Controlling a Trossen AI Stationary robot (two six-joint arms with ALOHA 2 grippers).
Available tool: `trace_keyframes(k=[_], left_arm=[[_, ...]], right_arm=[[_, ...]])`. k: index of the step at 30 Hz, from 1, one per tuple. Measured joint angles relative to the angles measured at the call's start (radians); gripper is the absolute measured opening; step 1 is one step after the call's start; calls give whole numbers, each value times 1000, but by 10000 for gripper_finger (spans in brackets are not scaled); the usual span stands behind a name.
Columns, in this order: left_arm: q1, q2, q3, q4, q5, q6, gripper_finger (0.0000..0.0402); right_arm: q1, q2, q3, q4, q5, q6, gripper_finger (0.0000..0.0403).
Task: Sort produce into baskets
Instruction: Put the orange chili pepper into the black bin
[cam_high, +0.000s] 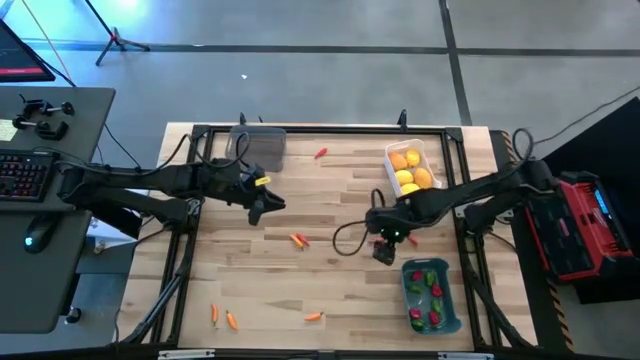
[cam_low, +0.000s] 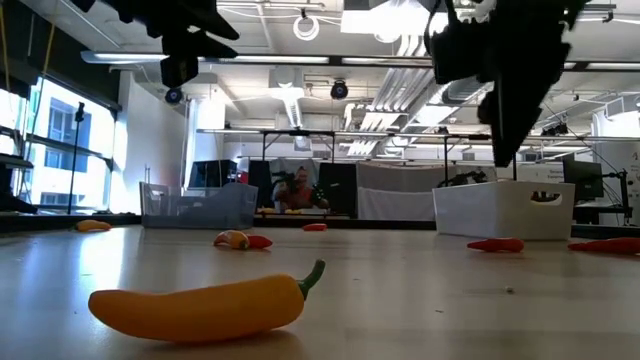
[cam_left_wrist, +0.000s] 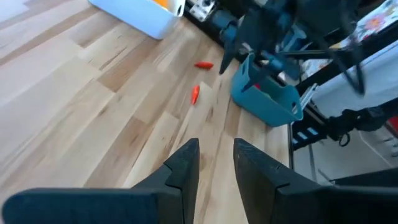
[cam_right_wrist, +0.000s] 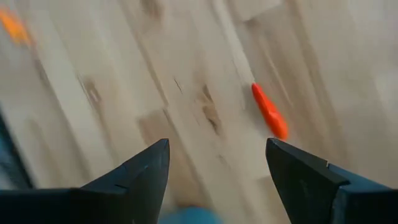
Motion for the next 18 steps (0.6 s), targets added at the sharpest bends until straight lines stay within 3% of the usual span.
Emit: trace_keyframes(k=[5,12,18], left_arm=[[0,0,0,46,0,-60,88],[-6,0,0,99,-9,-153,88],[-29,0,0,172,-14,-185,88]], right_arm=[[14,131,1,-7,37,-308,257],[6,263,1,71,125,-423,246],[5,287,1,68,183,-474,196]])
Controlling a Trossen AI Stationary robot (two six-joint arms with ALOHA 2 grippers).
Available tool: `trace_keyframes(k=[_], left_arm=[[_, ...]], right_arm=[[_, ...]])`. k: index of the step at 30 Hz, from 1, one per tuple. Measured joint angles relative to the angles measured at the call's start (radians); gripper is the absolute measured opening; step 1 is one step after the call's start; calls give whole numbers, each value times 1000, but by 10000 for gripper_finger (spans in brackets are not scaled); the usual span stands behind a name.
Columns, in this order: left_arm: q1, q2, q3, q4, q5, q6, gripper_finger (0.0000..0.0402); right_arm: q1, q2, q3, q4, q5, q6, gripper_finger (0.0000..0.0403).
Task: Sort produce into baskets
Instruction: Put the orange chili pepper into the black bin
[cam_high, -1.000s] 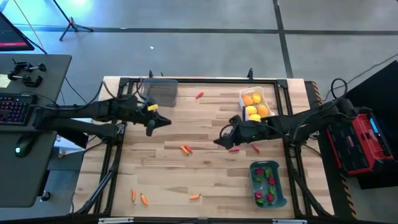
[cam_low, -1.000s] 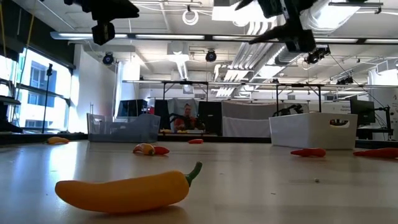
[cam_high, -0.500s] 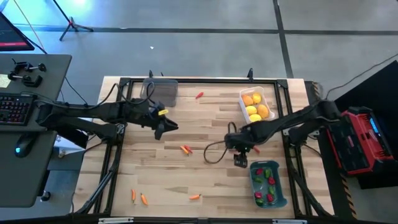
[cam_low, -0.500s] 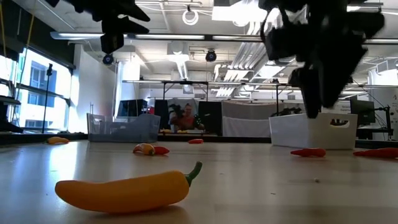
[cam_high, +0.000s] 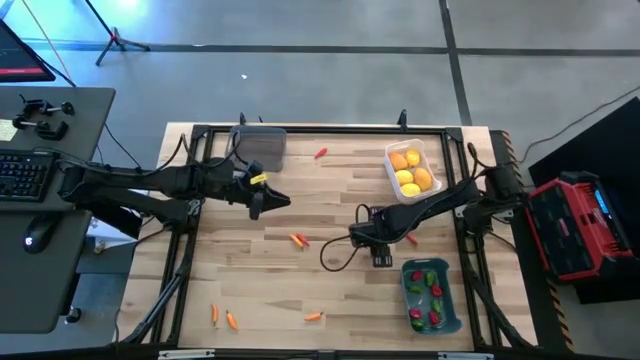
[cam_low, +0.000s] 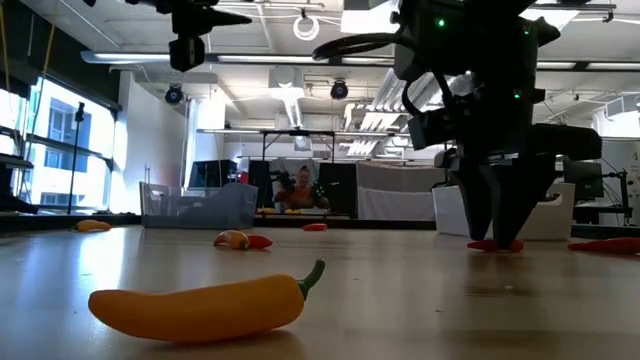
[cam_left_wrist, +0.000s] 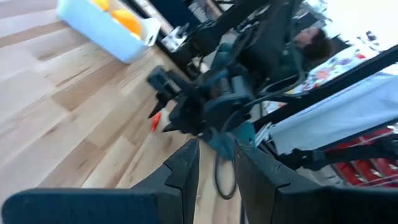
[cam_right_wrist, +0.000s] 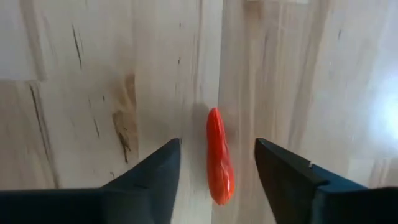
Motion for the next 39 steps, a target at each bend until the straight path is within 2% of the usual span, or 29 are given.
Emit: trace_keyframes(k=[6,12,18,21,23,26,30,35,39], left_arm=[[-21,-1,0,139,0,-3,88],[-42,-61,1,428,32,36,88],[-42,-190,1,562,32,63,88],[-42,-237,1,690,32,132,87],[-42,-256,2,748,32,176,87],[-42,-276,2,743,31,185,87],[-42,-270,2,656,31,191,87],[-42,-238,1,544,31,154,87],[-42,-208,1,518,31,143,87]], right_arm=[[0,-5,-62,31,-17,17,125],[0,-13,-54,52,-40,32,95],[-40,-15,109,93,1,-8,38],[-82,-14,195,200,79,-20,8],[-116,-14,252,250,120,12,4],[-156,-8,310,185,94,32,18],[-160,-11,355,33,-9,59,57],[-100,-14,338,-172,-98,109,133],[-19,-15,265,-219,-113,67,193]])
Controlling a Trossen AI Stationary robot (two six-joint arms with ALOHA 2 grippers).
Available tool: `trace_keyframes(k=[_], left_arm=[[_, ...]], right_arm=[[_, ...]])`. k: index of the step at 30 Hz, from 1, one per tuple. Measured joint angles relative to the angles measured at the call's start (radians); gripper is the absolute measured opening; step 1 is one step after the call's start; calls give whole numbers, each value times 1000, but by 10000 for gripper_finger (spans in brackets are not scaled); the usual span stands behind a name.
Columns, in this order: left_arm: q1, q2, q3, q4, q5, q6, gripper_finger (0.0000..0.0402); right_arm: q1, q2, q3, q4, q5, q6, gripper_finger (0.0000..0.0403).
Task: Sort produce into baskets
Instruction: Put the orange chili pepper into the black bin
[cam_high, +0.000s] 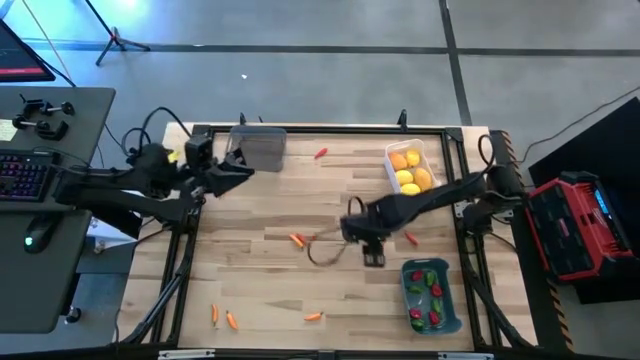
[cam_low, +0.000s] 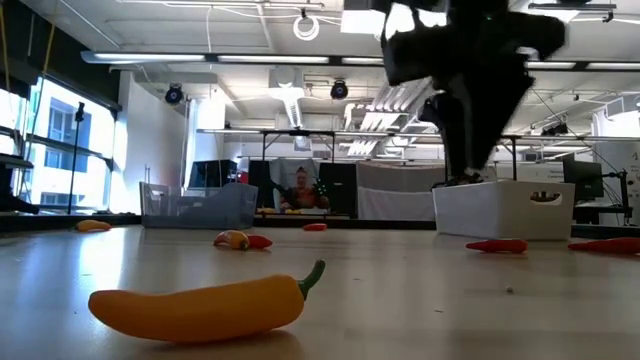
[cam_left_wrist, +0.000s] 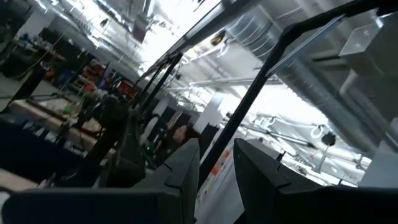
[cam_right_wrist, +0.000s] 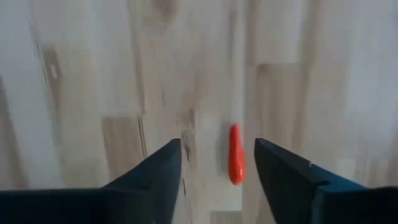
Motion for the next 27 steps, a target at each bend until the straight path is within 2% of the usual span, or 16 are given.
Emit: trace_keyframes(k=[3,6,15,19,24,25,27], left_arm=[[0,17,0,-7,0,-2,87],[0,27,0,-7,0,-4,87],[0,38,0,-4,-17,-4,87],[0,39,0,-6,-21,-4,87],[0,35,0,1,-21,1,87],[0,32,0,3,-21,12,87],[0,21,0,8,-20,39,87]], right_arm=[[39,0,-86,85,20,-45,216],[51,0,-177,162,39,-9,218],[32,0,-314,263,61,36,173],[33,-7,-342,286,57,36,132],[19,-2,-323,305,59,27,28],[12,1,-308,312,60,15,16],[-8,3,-262,357,81,11,15]])
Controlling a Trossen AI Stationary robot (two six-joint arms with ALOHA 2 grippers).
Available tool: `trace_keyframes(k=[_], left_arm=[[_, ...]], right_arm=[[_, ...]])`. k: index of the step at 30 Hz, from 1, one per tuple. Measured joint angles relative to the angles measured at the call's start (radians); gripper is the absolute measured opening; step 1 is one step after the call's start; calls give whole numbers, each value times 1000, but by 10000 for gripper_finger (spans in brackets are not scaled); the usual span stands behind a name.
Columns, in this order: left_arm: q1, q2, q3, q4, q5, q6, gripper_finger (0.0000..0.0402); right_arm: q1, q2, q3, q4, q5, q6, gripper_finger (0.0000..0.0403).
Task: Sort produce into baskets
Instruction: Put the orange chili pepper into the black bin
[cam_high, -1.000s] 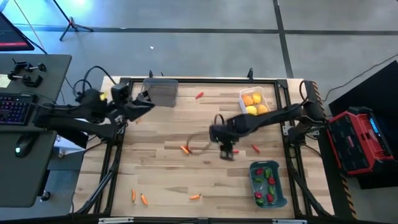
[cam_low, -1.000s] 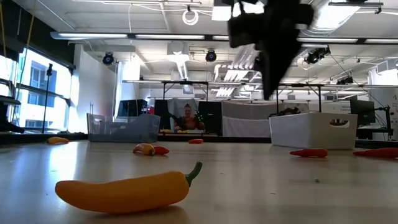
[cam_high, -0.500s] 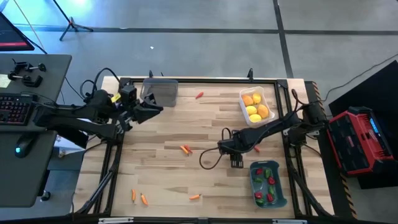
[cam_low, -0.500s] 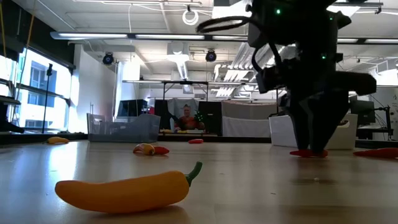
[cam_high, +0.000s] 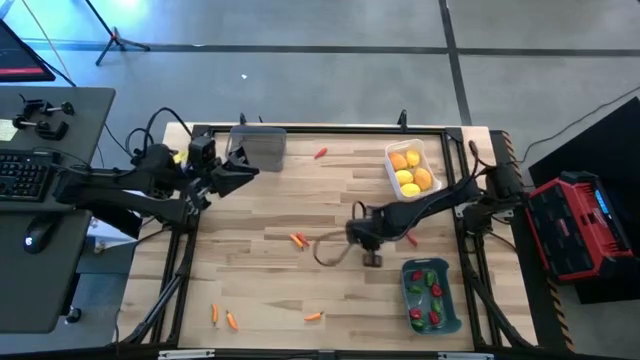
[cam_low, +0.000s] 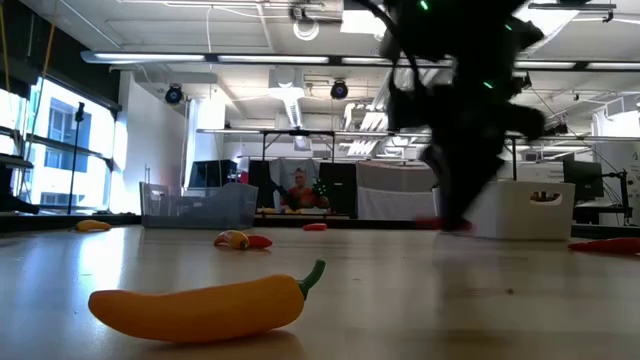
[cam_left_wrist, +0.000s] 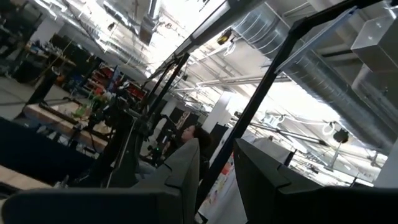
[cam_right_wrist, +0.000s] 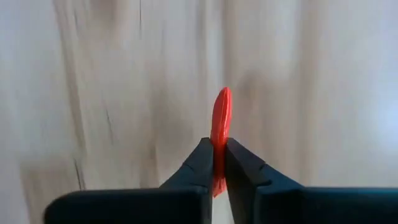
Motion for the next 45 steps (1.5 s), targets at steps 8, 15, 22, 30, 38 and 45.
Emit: trace_keyframes(k=[8,15,22,30,38,45], left_arm=[[2,-61,0,-2,0,78,87],[2,-142,0,0,1,108,87],[2,-156,0,-58,2,98,87],[6,-144,0,-56,-4,73,87],[6,-145,0,-69,-5,71,87],[6,-144,0,-79,-5,71,87]], right_arm=[[-105,63,213,292,84,17,7],[-214,377,624,349,94,-5,4],[-337,643,1043,352,110,7,10],[-426,846,1316,343,114,177,13],[-434,844,1284,374,177,199,112],[-448,814,1310,256,175,156,243]])
